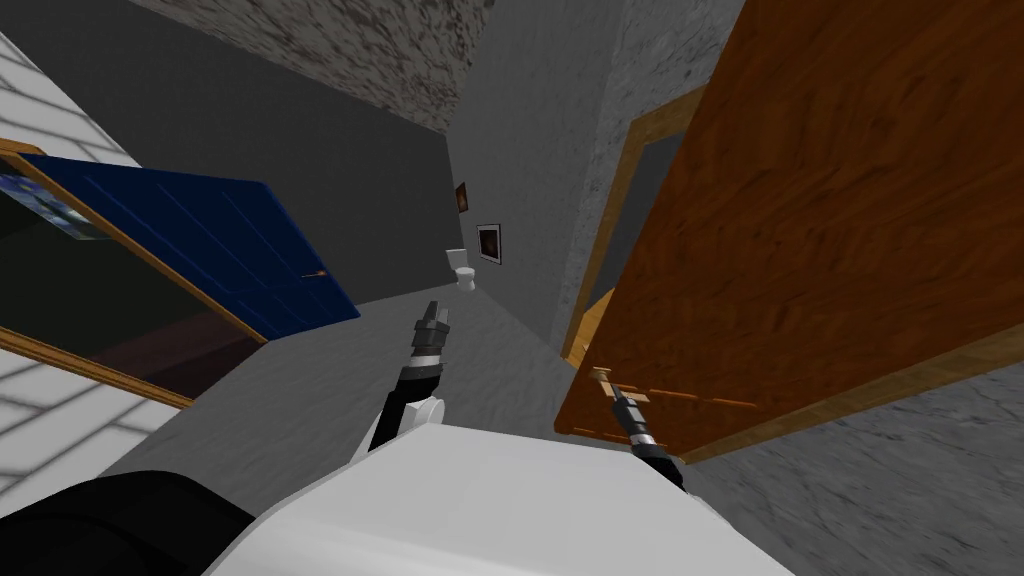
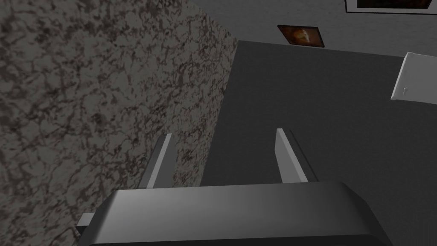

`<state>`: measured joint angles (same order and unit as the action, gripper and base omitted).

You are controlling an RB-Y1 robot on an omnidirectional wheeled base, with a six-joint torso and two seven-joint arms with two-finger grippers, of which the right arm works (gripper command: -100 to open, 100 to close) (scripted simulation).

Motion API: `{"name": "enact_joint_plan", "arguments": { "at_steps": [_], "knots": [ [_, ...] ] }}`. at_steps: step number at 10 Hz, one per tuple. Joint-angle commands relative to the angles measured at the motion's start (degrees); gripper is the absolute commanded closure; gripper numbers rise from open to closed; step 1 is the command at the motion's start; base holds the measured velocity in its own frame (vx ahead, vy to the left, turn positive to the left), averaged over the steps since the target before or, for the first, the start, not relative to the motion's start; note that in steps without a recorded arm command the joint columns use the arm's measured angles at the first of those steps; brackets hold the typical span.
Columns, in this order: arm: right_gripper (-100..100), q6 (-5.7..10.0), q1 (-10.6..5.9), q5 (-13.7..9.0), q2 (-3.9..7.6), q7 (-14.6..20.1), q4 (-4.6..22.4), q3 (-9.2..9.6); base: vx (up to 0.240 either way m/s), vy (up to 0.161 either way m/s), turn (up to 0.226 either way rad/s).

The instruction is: Pull the door open

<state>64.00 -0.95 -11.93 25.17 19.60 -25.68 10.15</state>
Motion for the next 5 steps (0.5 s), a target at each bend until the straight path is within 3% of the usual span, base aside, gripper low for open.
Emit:
{"name": "enact_joint_plan", "arguments": {
  "at_steps": [1, 3, 5],
  "knots": [
    [100, -1.31, -1.27, -0.4, -0.66, -0.7, 0.3, 0.13, -0.231, -0.071, 0.172],
    [100, -2.63, -2.92, -1.0, -1.3, -1.5, 0.8, 0.14, -0.234, -0.075, 0.137],
    [100, -2.63, -2.92, -1.0, -1.3, -1.5, 0.8, 0.14, -0.09, -0.044, 0.037]
  ]
}}
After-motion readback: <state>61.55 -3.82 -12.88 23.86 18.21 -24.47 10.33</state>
